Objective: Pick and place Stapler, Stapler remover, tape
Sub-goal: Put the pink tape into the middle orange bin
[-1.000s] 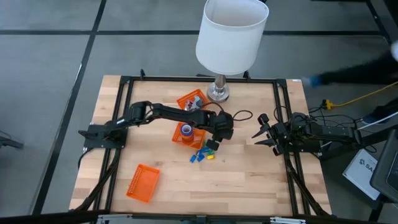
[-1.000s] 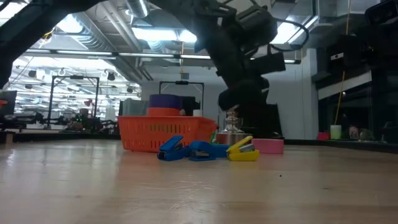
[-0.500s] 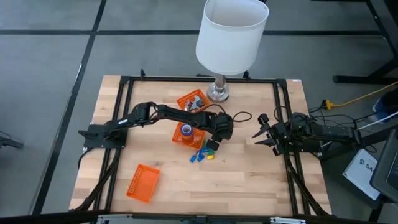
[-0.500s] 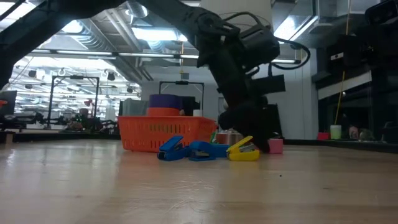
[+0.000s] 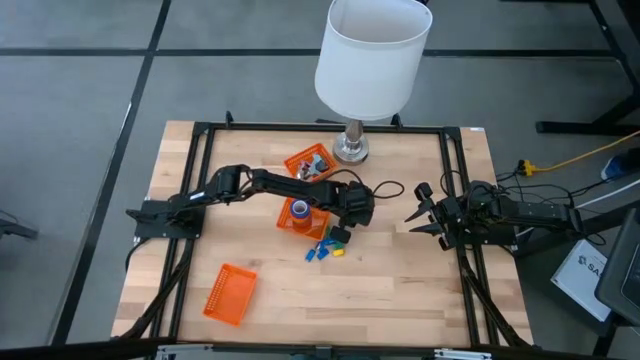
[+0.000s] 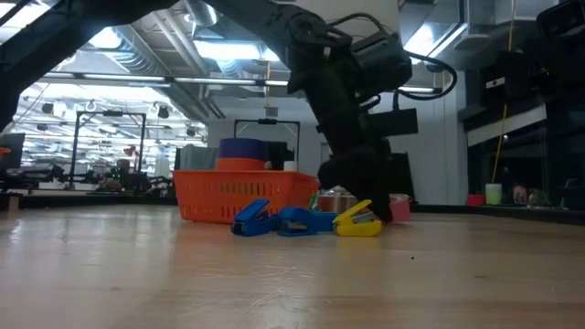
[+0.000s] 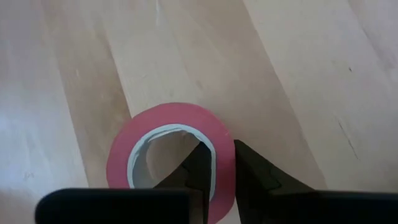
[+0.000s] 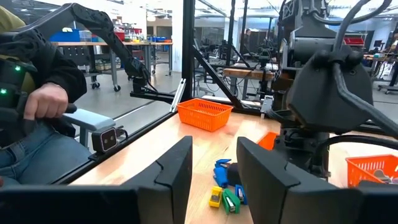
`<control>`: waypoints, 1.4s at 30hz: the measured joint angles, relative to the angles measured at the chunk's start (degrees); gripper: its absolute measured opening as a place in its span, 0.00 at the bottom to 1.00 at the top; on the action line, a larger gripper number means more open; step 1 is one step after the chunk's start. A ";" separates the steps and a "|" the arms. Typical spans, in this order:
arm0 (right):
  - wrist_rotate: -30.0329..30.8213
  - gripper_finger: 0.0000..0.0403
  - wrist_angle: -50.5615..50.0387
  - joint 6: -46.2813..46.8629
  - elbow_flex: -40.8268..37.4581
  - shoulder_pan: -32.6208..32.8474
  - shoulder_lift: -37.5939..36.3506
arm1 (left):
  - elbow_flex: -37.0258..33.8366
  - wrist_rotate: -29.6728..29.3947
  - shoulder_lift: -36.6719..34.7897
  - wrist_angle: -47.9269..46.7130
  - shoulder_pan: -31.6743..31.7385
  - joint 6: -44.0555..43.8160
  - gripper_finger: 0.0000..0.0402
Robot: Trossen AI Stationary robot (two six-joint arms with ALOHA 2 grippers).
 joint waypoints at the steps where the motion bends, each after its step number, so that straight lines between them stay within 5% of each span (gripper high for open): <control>1: -0.01 0.32 0.00 0.01 -0.02 -0.01 0.01 | -0.02 0.07 -0.23 -0.22 -0.01 -0.15 0.09; 23: 0.00 0.32 0.01 0.01 -0.01 0.00 0.00 | -0.01 -1.51 -15.34 -12.37 -0.37 -7.36 0.10; 42: 0.00 0.32 -0.04 0.01 -0.02 -0.01 0.01 | -0.01 -4.75 -23.63 -32.65 -2.66 -20.19 0.11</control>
